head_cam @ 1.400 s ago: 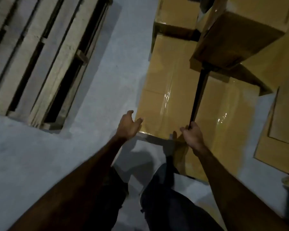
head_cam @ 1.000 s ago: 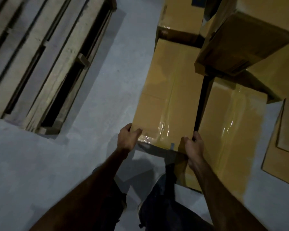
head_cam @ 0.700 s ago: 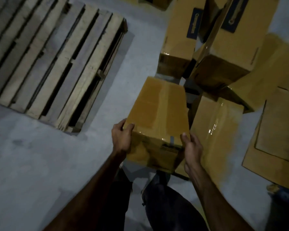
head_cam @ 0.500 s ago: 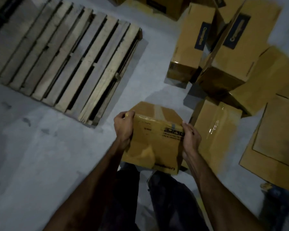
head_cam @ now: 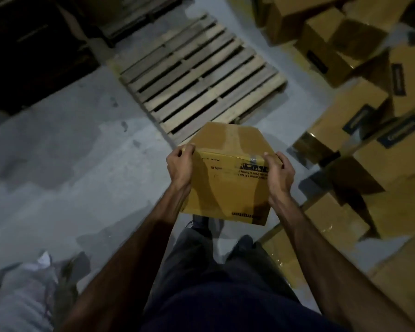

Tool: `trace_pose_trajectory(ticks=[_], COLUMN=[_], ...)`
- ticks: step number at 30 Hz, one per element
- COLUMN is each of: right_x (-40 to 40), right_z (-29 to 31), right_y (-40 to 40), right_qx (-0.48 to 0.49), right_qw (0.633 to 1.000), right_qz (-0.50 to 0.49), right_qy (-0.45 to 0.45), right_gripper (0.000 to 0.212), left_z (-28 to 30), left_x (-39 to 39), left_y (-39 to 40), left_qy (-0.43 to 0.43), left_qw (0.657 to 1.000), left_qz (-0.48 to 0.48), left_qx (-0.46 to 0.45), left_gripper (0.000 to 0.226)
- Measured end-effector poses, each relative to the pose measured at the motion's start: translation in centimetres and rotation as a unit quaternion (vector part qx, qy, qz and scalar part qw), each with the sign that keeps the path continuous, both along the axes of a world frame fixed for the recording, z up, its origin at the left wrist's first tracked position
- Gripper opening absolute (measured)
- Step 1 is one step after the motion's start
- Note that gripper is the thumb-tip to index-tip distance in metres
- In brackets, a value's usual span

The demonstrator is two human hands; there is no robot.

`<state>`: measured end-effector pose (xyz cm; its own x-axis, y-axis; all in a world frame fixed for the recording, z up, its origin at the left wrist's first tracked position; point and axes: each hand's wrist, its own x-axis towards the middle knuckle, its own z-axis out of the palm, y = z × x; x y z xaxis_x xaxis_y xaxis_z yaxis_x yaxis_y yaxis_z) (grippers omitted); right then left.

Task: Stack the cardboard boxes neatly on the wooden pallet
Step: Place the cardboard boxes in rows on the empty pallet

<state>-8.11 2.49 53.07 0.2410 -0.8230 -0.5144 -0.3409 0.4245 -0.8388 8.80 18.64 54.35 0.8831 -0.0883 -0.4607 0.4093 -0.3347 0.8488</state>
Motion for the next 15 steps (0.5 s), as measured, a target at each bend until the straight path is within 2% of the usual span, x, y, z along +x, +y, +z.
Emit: trace_pose_trajectory(ticks=[5, 10, 15], right_x=[5.6, 12.0, 19.0], right_z=[4.0, 5.9, 7.0], right_y=[1.2, 4.4, 8.2], right_qx=[-0.056, -0.087, -0.104], right_qw=[0.993, 0.975, 0.96], right_qz=[0.105, 0.2, 0.257], right_qy=[-0.017, -0.031, -0.041], right_gripper=[0.049, 0.052, 0.048], left_z=[2.7, 3.7, 4.1], left_x=[0.7, 1.7, 5.5], left_y=[5.1, 10.0, 14.5], left_qy=[-0.013, -0.027, -0.037], left_qw=[0.991, 0.965, 0.942], left_qz=[0.127, 0.254, 0.323], left_qx=[-0.047, -0.066, -0.079], left_gripper=[0.023, 0.031, 0.015])
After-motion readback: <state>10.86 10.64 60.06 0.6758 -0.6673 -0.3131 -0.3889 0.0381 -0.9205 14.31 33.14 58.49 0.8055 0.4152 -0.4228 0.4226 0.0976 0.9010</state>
